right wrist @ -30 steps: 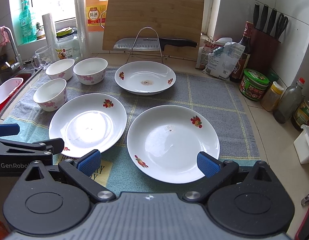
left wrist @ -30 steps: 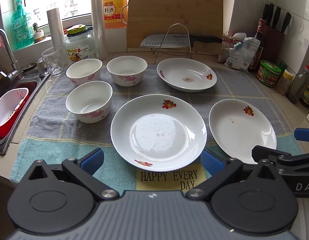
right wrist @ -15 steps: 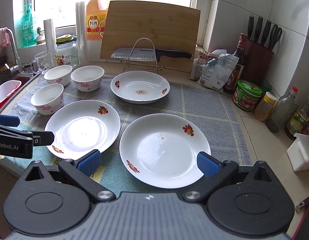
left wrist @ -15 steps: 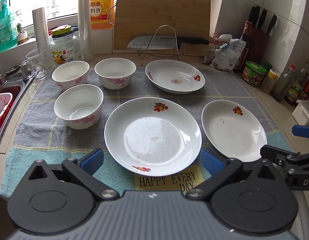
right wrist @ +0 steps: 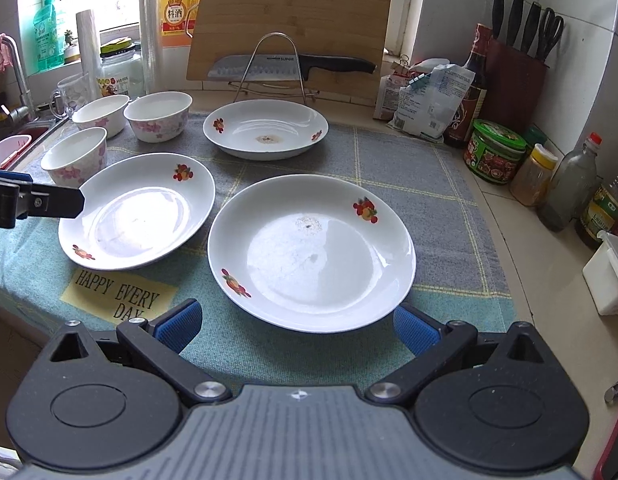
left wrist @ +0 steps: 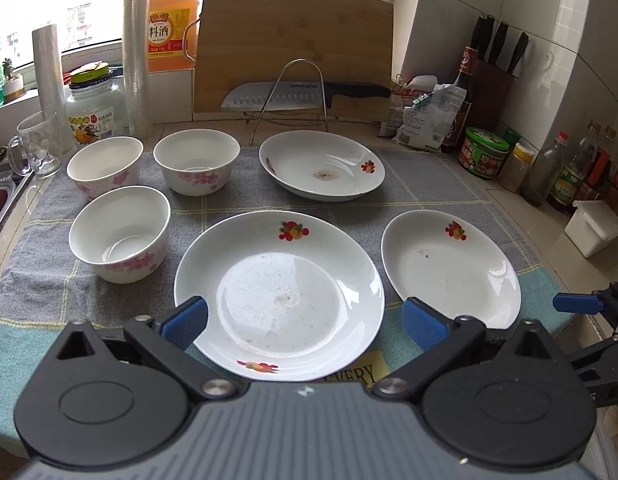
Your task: Organize plates and bowls
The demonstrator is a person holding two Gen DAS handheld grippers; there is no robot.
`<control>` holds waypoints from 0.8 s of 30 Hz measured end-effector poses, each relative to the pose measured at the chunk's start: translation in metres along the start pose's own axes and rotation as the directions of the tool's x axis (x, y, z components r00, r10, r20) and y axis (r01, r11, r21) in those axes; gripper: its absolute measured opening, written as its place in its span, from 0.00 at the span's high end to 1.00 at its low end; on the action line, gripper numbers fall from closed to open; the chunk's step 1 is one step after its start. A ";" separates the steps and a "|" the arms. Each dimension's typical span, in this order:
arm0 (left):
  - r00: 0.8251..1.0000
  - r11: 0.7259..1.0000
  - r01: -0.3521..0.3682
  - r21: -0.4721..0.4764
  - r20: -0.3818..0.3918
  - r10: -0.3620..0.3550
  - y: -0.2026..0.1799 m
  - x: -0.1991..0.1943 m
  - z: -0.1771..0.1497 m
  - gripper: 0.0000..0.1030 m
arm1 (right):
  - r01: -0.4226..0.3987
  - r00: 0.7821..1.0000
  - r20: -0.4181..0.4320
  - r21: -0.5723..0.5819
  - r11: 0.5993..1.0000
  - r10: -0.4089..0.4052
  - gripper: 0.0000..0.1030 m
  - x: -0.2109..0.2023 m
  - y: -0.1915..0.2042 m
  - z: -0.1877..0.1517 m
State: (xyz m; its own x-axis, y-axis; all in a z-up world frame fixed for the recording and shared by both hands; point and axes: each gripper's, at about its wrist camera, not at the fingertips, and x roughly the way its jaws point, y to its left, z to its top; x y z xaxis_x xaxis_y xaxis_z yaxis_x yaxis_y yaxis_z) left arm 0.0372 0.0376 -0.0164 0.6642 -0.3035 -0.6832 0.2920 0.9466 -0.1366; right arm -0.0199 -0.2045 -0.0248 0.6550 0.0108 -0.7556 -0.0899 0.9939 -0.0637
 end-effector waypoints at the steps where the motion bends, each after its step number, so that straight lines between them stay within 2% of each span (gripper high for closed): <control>1: 1.000 1.000 -0.004 -0.005 -0.007 0.004 -0.001 0.003 0.001 0.01 | 0.001 1.000 -0.006 0.000 1.000 -0.001 0.00 0.005 -0.002 -0.003; 11: 0.999 1.000 0.007 0.008 -0.045 -0.006 -0.014 0.028 0.004 0.01 | -0.025 0.998 -0.062 0.032 0.999 0.027 0.00 0.053 -0.025 -0.022; 16: 0.998 1.000 0.007 0.014 -0.060 -0.006 -0.021 0.041 0.007 0.01 | -0.033 0.996 -0.081 0.025 0.999 0.035 0.00 0.068 -0.030 -0.024; 24: 0.997 0.998 0.018 0.053 -0.080 -0.014 -0.036 0.058 0.015 0.01 | -0.090 0.992 -0.086 -0.021 0.996 0.088 0.00 0.079 -0.033 -0.017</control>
State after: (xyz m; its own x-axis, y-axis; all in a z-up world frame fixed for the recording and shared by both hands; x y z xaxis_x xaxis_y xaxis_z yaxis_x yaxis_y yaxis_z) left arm 0.0753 -0.0155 -0.0406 0.6027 -0.3065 -0.7368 0.3399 0.9339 -0.1105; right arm 0.0223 -0.2384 -0.0932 0.5778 0.0888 -0.8113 -0.1646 0.9863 -0.0092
